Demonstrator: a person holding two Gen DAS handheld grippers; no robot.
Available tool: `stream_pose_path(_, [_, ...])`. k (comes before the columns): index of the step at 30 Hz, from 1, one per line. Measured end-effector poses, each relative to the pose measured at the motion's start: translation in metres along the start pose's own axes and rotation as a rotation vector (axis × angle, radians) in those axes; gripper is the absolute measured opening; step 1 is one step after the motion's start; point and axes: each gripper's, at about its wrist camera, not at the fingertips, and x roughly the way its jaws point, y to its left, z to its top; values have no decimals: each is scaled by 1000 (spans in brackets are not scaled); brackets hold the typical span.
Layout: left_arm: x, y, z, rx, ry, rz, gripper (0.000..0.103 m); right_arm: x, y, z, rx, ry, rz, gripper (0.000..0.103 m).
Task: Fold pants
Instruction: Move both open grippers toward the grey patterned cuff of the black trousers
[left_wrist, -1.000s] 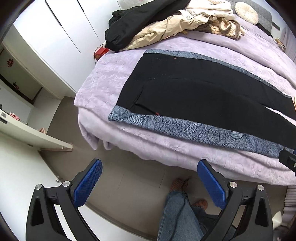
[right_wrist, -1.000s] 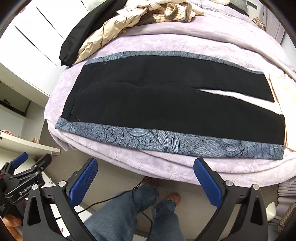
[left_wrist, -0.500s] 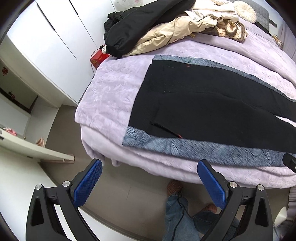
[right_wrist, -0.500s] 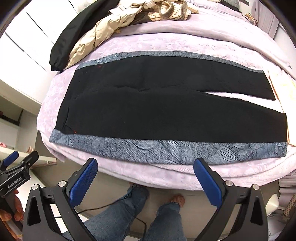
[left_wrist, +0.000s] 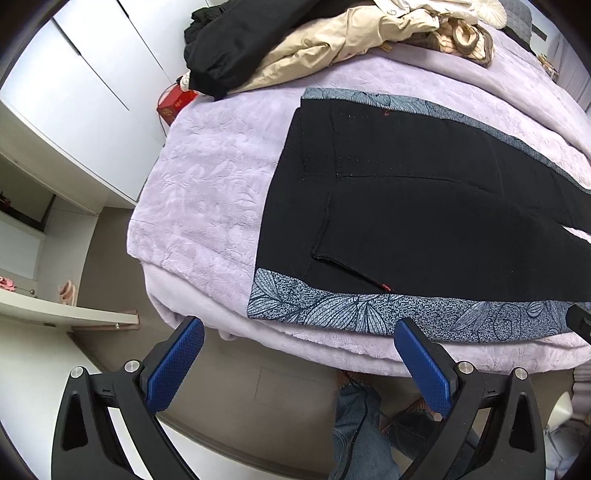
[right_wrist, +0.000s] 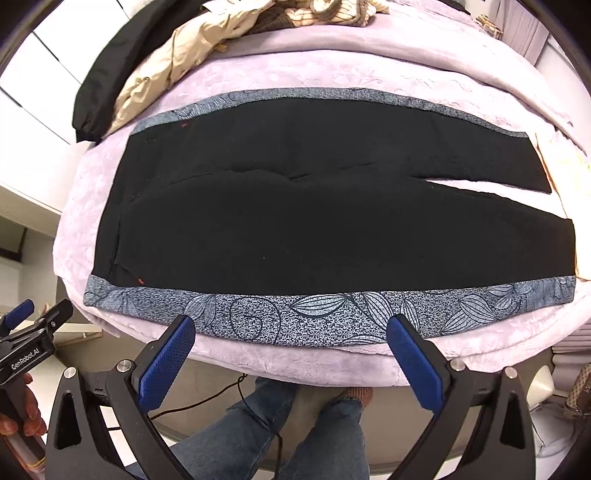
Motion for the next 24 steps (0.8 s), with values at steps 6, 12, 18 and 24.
stream_pose_path(6, [16,-2,4,12,33,-11,103,16,0,6,9,43,-18,103])
stream_pose_path(12, [35,-5,3,10,75,-28,103,35,1,10,-9,85,-39,103])
stream_pose_path(18, [53,-5,6,-23,104,-28,103,51,-1,15,-12,113,-44,103])
stream_pose_path(24, [65,-2,12,-52,108,-28,103,61,-1,20,-19,126,-47,103])
